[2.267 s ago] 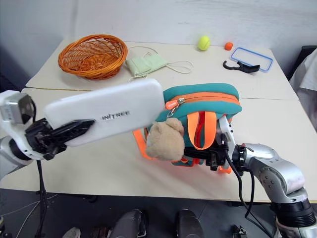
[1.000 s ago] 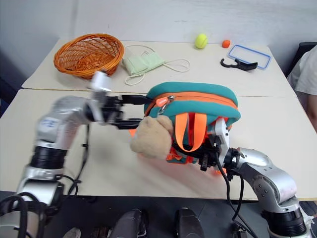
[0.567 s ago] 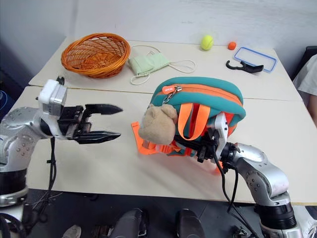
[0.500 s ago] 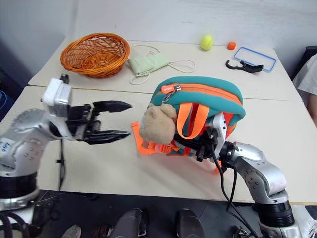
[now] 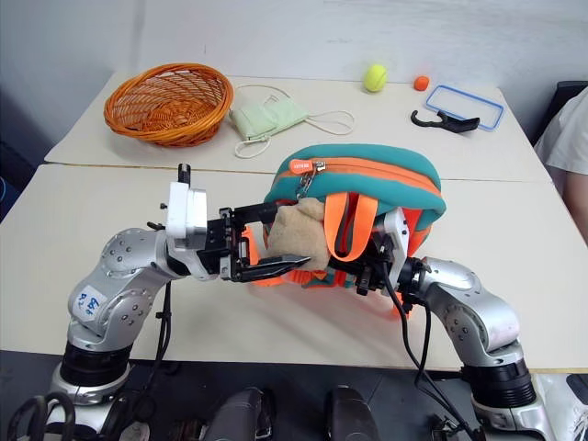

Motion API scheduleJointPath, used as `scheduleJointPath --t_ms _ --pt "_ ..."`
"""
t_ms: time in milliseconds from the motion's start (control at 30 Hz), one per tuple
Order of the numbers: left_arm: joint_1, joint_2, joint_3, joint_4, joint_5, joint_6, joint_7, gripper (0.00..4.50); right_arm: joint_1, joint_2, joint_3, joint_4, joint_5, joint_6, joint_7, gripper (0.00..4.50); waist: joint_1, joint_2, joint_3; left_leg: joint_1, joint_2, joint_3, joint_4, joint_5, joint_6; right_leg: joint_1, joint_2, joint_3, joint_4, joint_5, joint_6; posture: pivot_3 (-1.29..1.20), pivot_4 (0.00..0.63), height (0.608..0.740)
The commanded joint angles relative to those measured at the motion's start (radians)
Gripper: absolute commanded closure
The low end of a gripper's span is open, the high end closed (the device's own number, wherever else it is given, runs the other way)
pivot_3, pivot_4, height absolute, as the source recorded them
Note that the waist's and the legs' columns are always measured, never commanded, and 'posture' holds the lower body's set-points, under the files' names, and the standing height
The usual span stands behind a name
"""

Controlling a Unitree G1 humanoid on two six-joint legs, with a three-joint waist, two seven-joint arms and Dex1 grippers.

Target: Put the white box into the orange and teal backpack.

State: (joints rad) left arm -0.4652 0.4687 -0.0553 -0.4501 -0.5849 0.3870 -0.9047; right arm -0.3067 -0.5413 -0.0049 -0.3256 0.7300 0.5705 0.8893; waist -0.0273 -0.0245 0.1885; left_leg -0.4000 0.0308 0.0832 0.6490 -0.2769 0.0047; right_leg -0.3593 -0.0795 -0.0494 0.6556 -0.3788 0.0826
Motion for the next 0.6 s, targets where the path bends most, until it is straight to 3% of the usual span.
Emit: scheduleJointPath --t_ms 33,200,400,567,600 --pt "-0.033 0.043 0.056 0.04 -0.042 0.01 -0.041 2.7 -0.011 0.011 -0.013 -0.024 0.005 -0.009 -0.008 4.5 0.0 0.0 0.0 0.0 0.0 0.0 0.0 0.0 0.0 0.0 0.0 0.0 0.0 0.0 0.0 0.0 0.15 0.74" --pt "-0.164 0.195 0.185 0.192 -0.205 0.186 -0.126 3.72 0.008 0.032 -0.063 -0.041 0.061 -0.008 -0.022 4.5 -0.002 0.0 0.0 0.0 0.0 0.0 0.0 0.0 0.0 0.0 0.0 0.0 0.001 0.0 0.0 0.0 0.15 0.74" --pt "-0.228 0.351 0.14 0.48 -0.042 0.128 -0.251 3.72 0.012 0.044 -0.088 -0.039 0.067 -0.019 -0.053 4.5 -0.001 0.0 0.0 0.0 0.0 0.0 -0.001 0.0 -0.001 -0.001 0.0 0.0 0.002 0.0 0.0 0.0 0.15 0.74" --pt "-0.179 0.371 -0.002 0.607 0.153 0.022 -0.29 3.72 0.026 0.046 -0.091 -0.045 0.062 -0.032 -0.054 4.5 0.0 0.0 0.0 -0.001 -0.001 0.0 -0.001 0.0 0.0 -0.001 0.0 0.0 0.002 0.0 0.0 0.0 0.15 0.74" --pt "-0.173 0.32 0.009 0.641 0.148 0.024 -0.246 3.72 0.033 0.052 -0.092 -0.047 0.063 -0.036 -0.06 4.5 0.001 0.0 0.0 -0.001 -0.001 0.001 -0.001 0.0 0.0 -0.001 0.0 0.0 0.002 0.0 0.0 0.0 0.15 0.74"
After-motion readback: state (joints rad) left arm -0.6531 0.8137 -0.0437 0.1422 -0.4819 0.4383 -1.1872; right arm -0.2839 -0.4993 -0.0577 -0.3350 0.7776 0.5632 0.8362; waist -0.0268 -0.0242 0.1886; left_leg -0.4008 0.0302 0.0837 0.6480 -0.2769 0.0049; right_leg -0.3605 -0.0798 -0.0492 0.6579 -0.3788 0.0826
